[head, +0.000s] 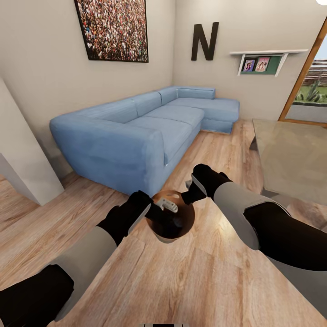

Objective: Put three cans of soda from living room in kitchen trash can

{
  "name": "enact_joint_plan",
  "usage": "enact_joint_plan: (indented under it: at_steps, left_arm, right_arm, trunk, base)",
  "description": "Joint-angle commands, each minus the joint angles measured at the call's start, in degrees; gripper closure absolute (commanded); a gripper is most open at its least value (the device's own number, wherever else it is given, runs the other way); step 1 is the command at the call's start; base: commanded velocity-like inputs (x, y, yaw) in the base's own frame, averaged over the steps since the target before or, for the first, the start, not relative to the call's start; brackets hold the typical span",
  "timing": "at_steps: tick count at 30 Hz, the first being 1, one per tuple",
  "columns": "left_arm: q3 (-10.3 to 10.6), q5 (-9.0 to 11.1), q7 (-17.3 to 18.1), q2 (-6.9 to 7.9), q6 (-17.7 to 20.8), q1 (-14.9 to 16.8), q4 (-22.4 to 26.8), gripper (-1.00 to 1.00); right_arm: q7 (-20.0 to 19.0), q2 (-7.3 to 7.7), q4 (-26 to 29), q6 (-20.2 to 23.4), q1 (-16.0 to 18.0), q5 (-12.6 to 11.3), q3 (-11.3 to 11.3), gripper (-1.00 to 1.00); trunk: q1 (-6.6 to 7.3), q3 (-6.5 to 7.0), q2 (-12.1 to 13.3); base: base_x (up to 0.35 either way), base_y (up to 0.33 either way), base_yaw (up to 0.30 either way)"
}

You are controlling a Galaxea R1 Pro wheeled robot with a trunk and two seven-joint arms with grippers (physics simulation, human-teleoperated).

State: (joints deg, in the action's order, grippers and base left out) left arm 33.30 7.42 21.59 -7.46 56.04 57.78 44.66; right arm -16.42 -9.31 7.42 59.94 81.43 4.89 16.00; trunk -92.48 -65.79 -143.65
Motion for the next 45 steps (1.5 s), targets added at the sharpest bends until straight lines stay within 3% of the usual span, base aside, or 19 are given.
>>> enact_joint_plan:
  at_steps: [1,6,10,12,14,17,19,21,22,23,26,28,30,31,36,38,41,42,45]
  left_arm:
    - [0.00,-0.96,0.06,0.08,-0.09,-0.03,0.52,-1.00]
    - [-0.25,-0.57,0.45,0.66,0.66,-0.59,8.52,-1.00]
    - [-0.40,-0.29,3.35,5.02,3.91,-5.85,24.24,-1.00]
    - [-0.46,-0.24,7.93,8.59,3.96,-7.77,31.07,-1.00]
    - [-0.52,-0.23,10.29,10.80,3.96,-8.28,33.51,-1.00]
    - [-1.90,-0.22,15.18,16.64,3.96,-8.88,36.90,-1.00]
    - [-6.79,-0.21,18.66,21.68,3.96,-9.05,37.85,-1.00]
    - [-10.42,-0.26,20.40,24.04,3.96,-9.15,37.91,-1.00]
    - [-19.67,-0.56,22.36,27.04,3.75,-10.50,37.73,-1.00]
    - [-24.70,-0.79,22.58,27.73,2.08,-11.50,37.36,-1.00]
    - [-34.55,-1.87,19.94,28.33,-0.89,-12.89,34.67,-1.00]
    - [-36.66,-2.43,17.26,28.41,-2.21,-13.13,32.90,-1.00]
    - [-38.83,-3.03,9.81,28.44,-6.25,-13.39,27.85,-1.00]
    - [-39.28,-3.19,6.05,28.42,-8.16,-13.45,24.89,-1.00]
    - [-39.81,-3.37,-0.80,27.71,-16.10,-13.64,14.74,-1.00]
    - [-39.87,-3.52,-2.07,25.58,-22.83,-14.41,8.69,-1.00]
    - [-39.89,-3.54,-2.44,24.35,-28.82,-16.01,4.88,-1.00]
    - [-39.89,-3.54,-2.56,23.91,-32.82,-17.52,3.05,-1.00]
    - [-39.89,-3.51,-2.64,23.60,-37.08,-19.49,1.86,-1.00]
  right_arm:
    - [-0.37,0.02,0.01,0.06,0.05,-0.50,-0.37,1.00]
    - [-0.37,0.13,-0.02,0.06,0.05,-0.50,-0.49,1.00]
    - [-0.40,0.26,-0.04,0.06,0.05,-0.50,-0.66,1.00]
    - [-0.43,0.31,-0.04,0.06,0.05,-0.50,-0.69,1.00]
    - [-0.44,0.35,-0.04,0.06,0.05,-0.50,-0.70,1.00]
    - [-0.45,0.43,-0.04,0.06,0.05,-0.50,-0.63,1.00]
    - [-0.47,0.87,-0.09,0.06,0.03,-0.50,-0.57,1.00]
    - [-0.50,1.16,-0.14,0.06,0.01,-0.50,-0.56,1.00]
    - [-0.49,1.80,-0.20,0.06,-0.11,-0.50,-0.54,1.00]
    - [-0.48,2.27,-0.22,0.06,-0.37,-0.50,-0.54,1.00]
    - [-0.51,4.12,-0.22,0.06,-1.45,-0.50,-0.54,1.00]
    - [-0.59,5.19,-0.22,0.06,-2.01,-0.50,-0.53,1.00]
    - [-0.83,7.72,-0.22,0.06,-3.19,-0.50,-0.51,1.00]
    - [-0.92,8.87,-0.20,0.06,-3.93,-0.50,-0.52,1.00]
    - [-1.19,12.19,-0.03,0.06,-7.36,-0.50,-0.53,1.00]
    - [-1.38,14.41,0.08,0.06,-9.98,-0.53,-0.79,1.00]
    - [-1.50,15.74,0.08,0.06,-11.61,-0.52,-3.62,1.00]
    - [-1.53,16.49,0.07,0.06,-12.88,-0.51,-7.24,1.00]
    - [-1.52,17.38,0.05,0.06,-14.11,-0.50,-10.92,1.00]
  trunk:
    - [0.01,0.00,0.00]
    - [0.01,0.00,0.00]
    - [0.01,0.00,0.00]
    - [0.01,0.00,0.00]
    - [0.01,0.00,0.00]
    - [0.01,0.00,0.00]
    - [0.01,0.00,0.00]
    - [0.01,0.00,0.00]
    - [0.01,0.00,0.00]
    - [0.01,0.00,0.00]
    - [0.01,0.00,0.00]
    - [0.01,0.00,0.00]
    - [0.01,0.00,0.00]
    - [0.01,0.00,0.00]
    - [0.01,0.00,0.00]
    - [0.01,0.00,0.00]
    - [0.01,0.00,0.00]
    - [0.01,0.00,0.00]
    - [0.01,0.00,0.00]
  base:
    - [0.000,0.000,0.000]
    - [0.000,0.000,0.000]
    - [0.000,0.000,0.000]
    - [0.000,0.000,0.000]
    - [0.000,0.000,0.000]
    - [0.000,0.000,0.000]
    - [0.000,0.000,0.000]
    - [0.000,0.000,0.000]
    - [0.000,0.000,0.000]
    - [0.000,0.000,0.000]
    - [0.003,0.000,0.000]
    - [0.034,0.000,0.000]
    - [0.086,0.000,0.000]
    - [0.087,0.000,0.000]
    - [0.043,0.000,0.000]
    - [0.008,0.000,0.000]
    - [0.003,0.000,0.000]
    - [0.001,0.000,0.000]
    - [0.000,0.000,0.000]
